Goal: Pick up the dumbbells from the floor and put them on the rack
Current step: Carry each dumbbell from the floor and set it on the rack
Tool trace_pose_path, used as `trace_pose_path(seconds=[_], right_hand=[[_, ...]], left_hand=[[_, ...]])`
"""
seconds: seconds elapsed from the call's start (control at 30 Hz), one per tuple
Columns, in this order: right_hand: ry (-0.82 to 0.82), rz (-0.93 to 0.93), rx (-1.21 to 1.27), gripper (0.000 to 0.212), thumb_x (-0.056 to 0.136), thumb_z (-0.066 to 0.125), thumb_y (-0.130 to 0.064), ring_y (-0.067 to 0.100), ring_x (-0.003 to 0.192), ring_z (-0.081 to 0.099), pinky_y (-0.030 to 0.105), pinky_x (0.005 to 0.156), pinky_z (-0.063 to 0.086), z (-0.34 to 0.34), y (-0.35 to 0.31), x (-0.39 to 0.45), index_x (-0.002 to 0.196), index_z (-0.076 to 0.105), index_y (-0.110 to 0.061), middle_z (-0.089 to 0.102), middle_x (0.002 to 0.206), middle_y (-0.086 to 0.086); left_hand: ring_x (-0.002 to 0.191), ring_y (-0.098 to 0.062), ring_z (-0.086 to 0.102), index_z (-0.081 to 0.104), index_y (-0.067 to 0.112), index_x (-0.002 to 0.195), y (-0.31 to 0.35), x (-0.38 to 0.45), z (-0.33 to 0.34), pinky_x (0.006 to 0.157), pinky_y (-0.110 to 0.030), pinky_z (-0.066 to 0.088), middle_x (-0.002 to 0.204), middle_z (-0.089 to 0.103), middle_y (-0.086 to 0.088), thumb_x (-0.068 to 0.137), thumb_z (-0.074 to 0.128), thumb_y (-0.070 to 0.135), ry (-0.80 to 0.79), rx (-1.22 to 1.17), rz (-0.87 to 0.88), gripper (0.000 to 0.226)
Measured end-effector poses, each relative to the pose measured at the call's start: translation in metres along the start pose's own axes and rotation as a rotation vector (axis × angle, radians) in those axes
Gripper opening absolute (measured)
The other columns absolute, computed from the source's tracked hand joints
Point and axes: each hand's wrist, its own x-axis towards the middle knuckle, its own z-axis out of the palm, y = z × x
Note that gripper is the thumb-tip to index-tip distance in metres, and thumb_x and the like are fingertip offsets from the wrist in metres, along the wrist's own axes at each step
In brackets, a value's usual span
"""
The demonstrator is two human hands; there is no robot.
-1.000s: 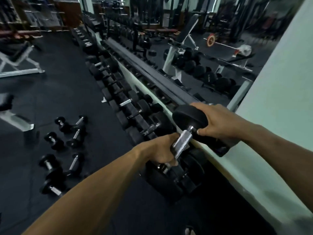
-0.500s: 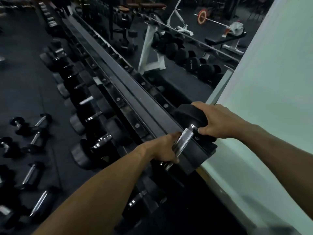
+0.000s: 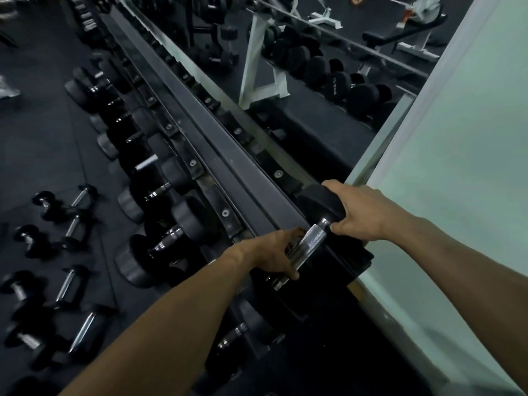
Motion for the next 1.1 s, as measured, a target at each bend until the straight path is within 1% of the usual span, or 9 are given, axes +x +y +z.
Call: trace_pose_path(seconds=[0.1,0.23,0.3,0.4,0.5,0.63,0.77,0.9,1.1], right_hand=[[-0.039,0.017,0.003,0.08,0.079,0.076,-0.023,0.023,0.082,0.066,0.038,0.078,0.057,-0.001,-0.001,-0.001,0.143,0.029,-0.031,0.066,0.102,0.004],[0.001,0.023,-0.087,0.098,0.08,0.076,-0.031,0.023,0.087,0.061,0.042,0.08,0.056,-0.003,-0.012,0.0,0.153,0.011,-0.03,0.054,0.11,0.003],[0.047,0.043,-0.088,0.101,0.082,0.074,-0.036,0.024,0.09,0.061,0.043,0.081,0.056,-0.005,-0.022,0.0,0.155,0.004,-0.032,0.049,0.123,0.006],[0.098,0.001,-0.032,0.093,0.084,0.069,-0.041,0.028,0.114,0.055,0.043,0.093,0.051,-0.014,-0.049,0.003,0.156,0.013,-0.026,0.035,0.147,0.009],[0.124,-0.085,-0.054,0.083,0.086,0.067,-0.044,0.031,0.131,0.041,0.045,0.103,0.045,-0.023,-0.093,0.012,0.154,0.025,-0.022,0.031,0.151,0.007],[0.072,-0.259,-0.144,0.081,0.087,0.065,-0.048,0.03,0.14,0.033,0.042,0.111,0.037,-0.019,-0.182,0.021,0.152,0.03,-0.016,0.035,0.153,0.009],[-0.025,-0.436,-0.19,0.079,0.089,0.062,-0.048,0.024,0.147,0.025,0.038,0.117,0.029,0.011,-0.289,0.017,0.153,0.029,-0.017,0.031,0.158,0.005],[-0.081,-0.556,-0.17,0.078,0.086,0.065,-0.046,0.023,0.144,0.031,0.04,0.115,0.033,0.057,-0.398,-0.001,0.152,0.032,-0.019,0.035,0.156,0.003],[-0.218,-0.669,-0.246,0.075,0.089,0.062,-0.048,0.027,0.135,0.044,0.044,0.107,0.041,0.134,-0.55,-0.038,0.152,0.03,-0.023,0.038,0.152,0.004]], left_hand=[[0.116,-0.021,0.054,0.027,0.028,0.148,0.001,-0.003,0.003,0.097,-0.031,0.045,0.132,0.054,-0.001,0.076,0.079,0.022,0.023,0.028,0.022,0.09],[0.113,-0.023,0.057,0.029,0.023,0.148,0.0,-0.02,0.0,0.093,-0.03,0.046,0.13,0.058,-0.006,0.078,0.077,0.031,0.093,0.086,0.055,0.085],[0.115,-0.024,0.058,0.029,0.02,0.148,-0.003,-0.035,-0.004,0.094,-0.031,0.047,0.128,0.06,-0.008,0.08,0.075,0.035,0.141,0.11,0.067,0.083],[0.123,-0.023,0.054,0.032,0.017,0.148,-0.014,-0.071,-0.014,0.098,-0.027,0.043,0.134,0.057,-0.008,0.085,0.069,0.039,0.199,0.14,0.081,0.076],[0.127,-0.023,0.049,0.03,0.021,0.149,-0.037,-0.114,-0.026,0.099,-0.029,0.04,0.139,0.051,-0.007,0.088,0.064,0.046,0.262,0.157,0.024,0.074],[0.124,-0.023,0.053,0.035,0.023,0.146,-0.087,-0.188,-0.034,0.101,-0.037,0.044,0.136,0.054,-0.006,0.086,0.062,0.049,0.396,0.132,-0.114,0.07],[0.118,-0.025,0.056,0.041,0.023,0.14,-0.156,-0.276,-0.022,0.095,-0.04,0.048,0.13,0.057,-0.003,0.085,0.061,0.049,0.477,0.112,-0.246,0.063],[0.112,-0.028,0.056,0.045,0.017,0.133,-0.229,-0.371,0.009,0.092,-0.039,0.046,0.122,0.055,-0.007,0.088,0.061,0.05,0.556,0.081,-0.405,0.058],[0.105,-0.028,0.058,0.05,0.017,0.122,-0.322,-0.511,0.072,0.085,-0.036,0.046,0.112,0.057,-0.006,0.088,0.059,0.048,0.676,-0.124,-0.62,0.047]])
